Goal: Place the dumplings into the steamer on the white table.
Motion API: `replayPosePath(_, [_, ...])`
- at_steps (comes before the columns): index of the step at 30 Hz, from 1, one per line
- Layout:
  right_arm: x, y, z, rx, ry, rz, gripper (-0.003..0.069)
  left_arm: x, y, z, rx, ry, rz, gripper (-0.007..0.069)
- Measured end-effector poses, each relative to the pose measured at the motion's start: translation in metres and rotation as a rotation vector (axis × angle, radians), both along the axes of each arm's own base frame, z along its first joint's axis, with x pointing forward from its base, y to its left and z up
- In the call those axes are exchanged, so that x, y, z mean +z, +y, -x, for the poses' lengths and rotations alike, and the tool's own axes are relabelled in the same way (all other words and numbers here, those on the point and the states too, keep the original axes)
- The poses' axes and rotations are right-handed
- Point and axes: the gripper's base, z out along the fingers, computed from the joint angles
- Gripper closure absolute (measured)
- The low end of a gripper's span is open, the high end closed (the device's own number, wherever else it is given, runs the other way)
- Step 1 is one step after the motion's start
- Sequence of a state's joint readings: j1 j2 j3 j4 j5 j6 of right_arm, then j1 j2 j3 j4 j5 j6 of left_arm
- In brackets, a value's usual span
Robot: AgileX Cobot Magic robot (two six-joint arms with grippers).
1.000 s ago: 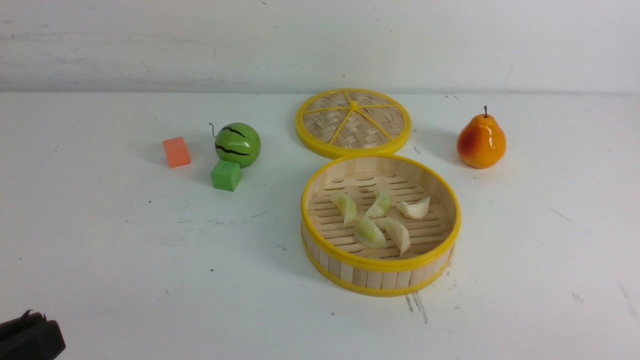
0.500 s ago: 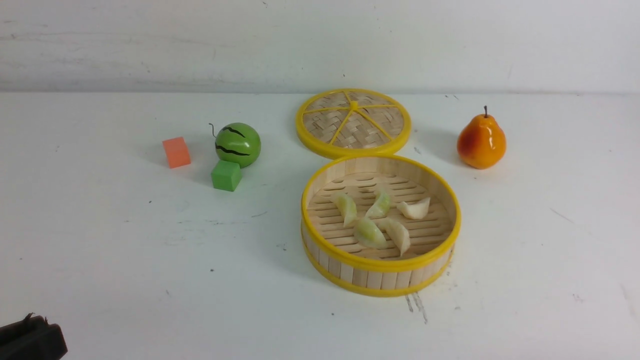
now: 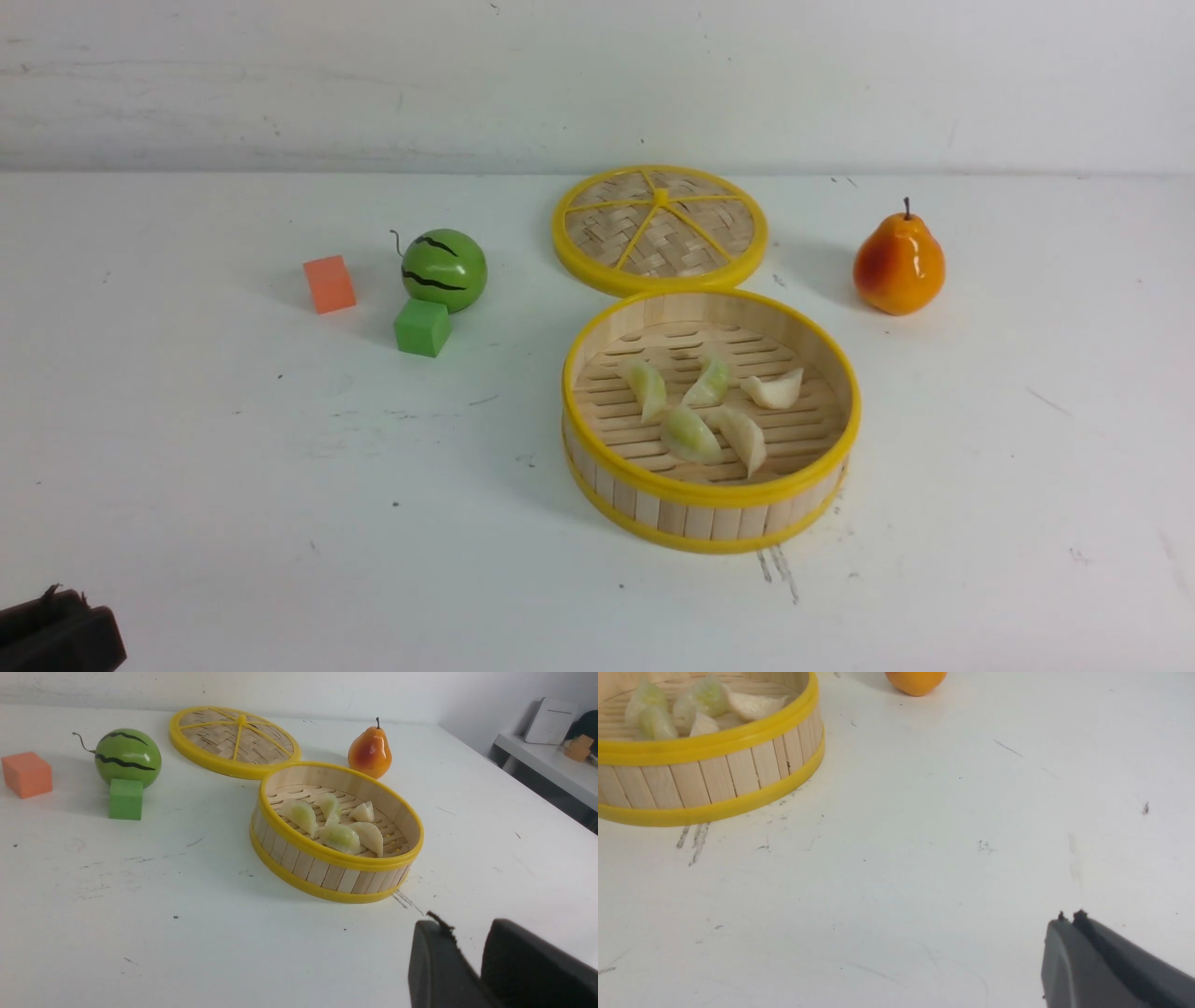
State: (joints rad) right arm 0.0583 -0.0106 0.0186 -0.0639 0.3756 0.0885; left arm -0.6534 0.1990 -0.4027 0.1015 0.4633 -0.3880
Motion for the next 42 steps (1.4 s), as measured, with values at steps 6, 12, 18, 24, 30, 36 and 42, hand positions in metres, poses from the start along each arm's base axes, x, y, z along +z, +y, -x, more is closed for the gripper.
replayPosePath(6, [0.000, 0.000, 0.000, 0.000, 0.000, 0.000, 0.0676, 0.000, 0.000, 0.000, 0.000, 0.000, 0.000, 0.0464])
replayPosePath(12, [0.000, 0.000, 0.000, 0.000, 0.000, 0.000, 0.0674, 0.000, 0.000, 0.000, 0.000, 0.000, 0.000, 0.0460])
replayPosePath(18, [0.000, 0.000, 0.000, 0.000, 0.000, 0.000, 0.0669, 0.000, 0.000, 0.000, 0.000, 0.001, -0.001, 0.0449])
replayPosePath(24, [0.000, 0.000, 0.000, 0.000, 0.000, 0.000, 0.0664, -0.007, -0.002, -0.003, -0.002, -0.029, -0.002, 0.0453])
replayPosePath(30, [0.000, 0.000, 0.000, 0.000, 0.000, 0.000, 0.0659, 0.000, -0.005, -0.007, 0.017, -0.234, 0.063, 0.0607])
replayPosePath(36, [0.000, 0.000, 0.000, 0.000, 0.000, 0.000, 0.0657, -0.014, 0.004, -0.017, 0.212, -0.328, 0.118, 0.0638])
replayPosePath(42, [0.000, 0.000, 0.000, 0.000, 0.000, 0.000, 0.0650, -0.049, 0.015, -0.023, 0.391, -0.285, 0.058, 0.0638])
